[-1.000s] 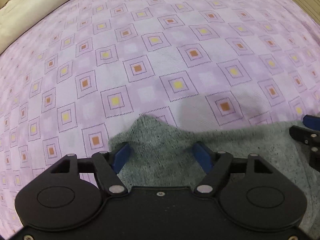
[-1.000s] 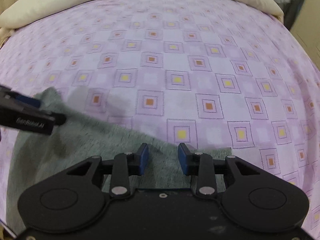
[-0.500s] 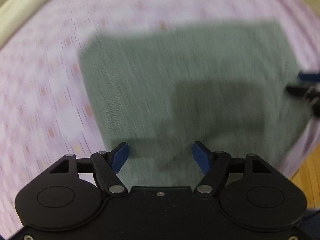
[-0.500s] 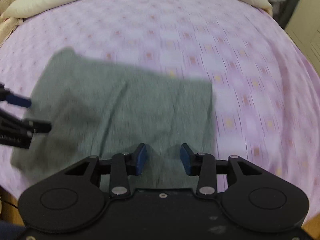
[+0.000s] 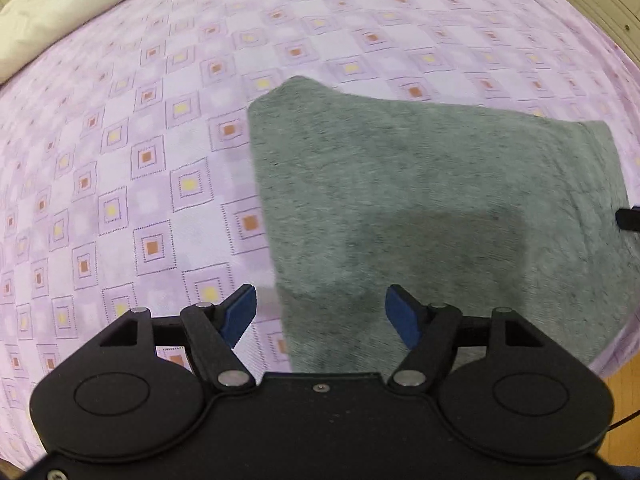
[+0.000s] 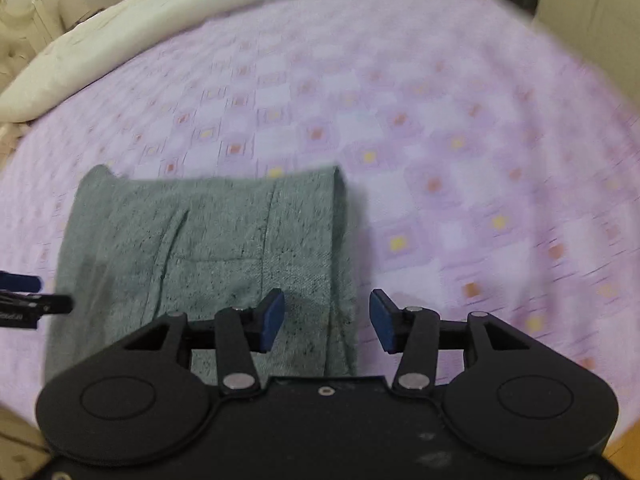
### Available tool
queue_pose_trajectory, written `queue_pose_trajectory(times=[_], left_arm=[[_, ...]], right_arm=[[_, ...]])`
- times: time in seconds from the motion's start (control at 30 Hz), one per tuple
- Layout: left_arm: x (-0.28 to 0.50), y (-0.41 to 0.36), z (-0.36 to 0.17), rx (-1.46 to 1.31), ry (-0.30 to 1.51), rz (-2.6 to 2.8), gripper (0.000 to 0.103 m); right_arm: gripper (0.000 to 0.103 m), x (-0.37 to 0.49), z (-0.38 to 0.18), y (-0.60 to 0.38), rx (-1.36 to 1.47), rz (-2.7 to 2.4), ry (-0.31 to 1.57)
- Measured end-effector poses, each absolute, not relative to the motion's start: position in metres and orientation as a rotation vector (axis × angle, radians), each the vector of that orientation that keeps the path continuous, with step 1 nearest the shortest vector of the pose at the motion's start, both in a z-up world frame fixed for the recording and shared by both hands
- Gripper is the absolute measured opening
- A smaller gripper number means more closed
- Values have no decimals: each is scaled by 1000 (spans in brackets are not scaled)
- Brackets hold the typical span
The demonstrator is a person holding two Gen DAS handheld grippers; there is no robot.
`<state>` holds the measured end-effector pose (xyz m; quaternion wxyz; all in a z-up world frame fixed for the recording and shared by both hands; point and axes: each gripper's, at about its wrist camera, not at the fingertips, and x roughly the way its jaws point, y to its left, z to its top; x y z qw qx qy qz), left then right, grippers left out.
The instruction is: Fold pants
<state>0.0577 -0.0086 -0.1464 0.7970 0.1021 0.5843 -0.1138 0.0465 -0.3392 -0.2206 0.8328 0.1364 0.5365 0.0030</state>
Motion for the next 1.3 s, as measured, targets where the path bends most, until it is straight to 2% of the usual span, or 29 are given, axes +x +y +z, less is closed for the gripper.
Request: queue_pose_trajectory(times=[0.17, 0.23, 0.4, 0.47, 0.57, 0.7, 0.73, 0.77, 0.8, 0.83, 0.87, 0.9, 1.03, 1.3], left_arm=[[70, 8, -167, 54, 1361, -352, 73], [75, 11, -178, 13, 1408, -364, 79], [80, 2, -190, 39, 1370, -362, 99], [80, -6, -193, 67, 1349, -349, 103], [78, -16, -196, 92, 1332, -304, 103], [81, -24, -198, 63, 1339, -268, 102], [83, -26, -198, 52, 1345, -255, 99], [83, -27, -195, 36, 1337, -251, 86], [82, -26, -191, 31, 1314, -255, 63], [80, -29, -184, 35, 1292, -255, 51], [79, -32, -179, 48, 1284, -250, 28], [78, -35, -174, 59, 1277, -248, 21], [70, -40, -149, 69, 1218, -255, 16], [86, -9, -81, 90, 1046, -228, 14]], right_arm=[[58, 60, -242, -375, 523, 53, 1186], [59, 62, -245, -382, 564, 78, 1199], [63, 71, -249, -387, 574, 133, 1199], [65, 67, -244, -385, 599, 152, 1196], [68, 75, -247, -379, 609, 175, 1195], [69, 87, -246, -370, 604, 176, 1225], [65, 87, -245, -370, 618, 161, 1232], [57, 85, -243, -370, 624, 151, 1230], [50, 83, -239, -368, 618, 144, 1223], [38, 80, -234, -365, 602, 137, 1213], [34, 81, -229, -360, 584, 131, 1202], [32, 78, -223, -356, 563, 130, 1189], [27, 72, -188, -336, 461, 152, 1129], [26, 100, -127, -295, 380, 238, 1028]])
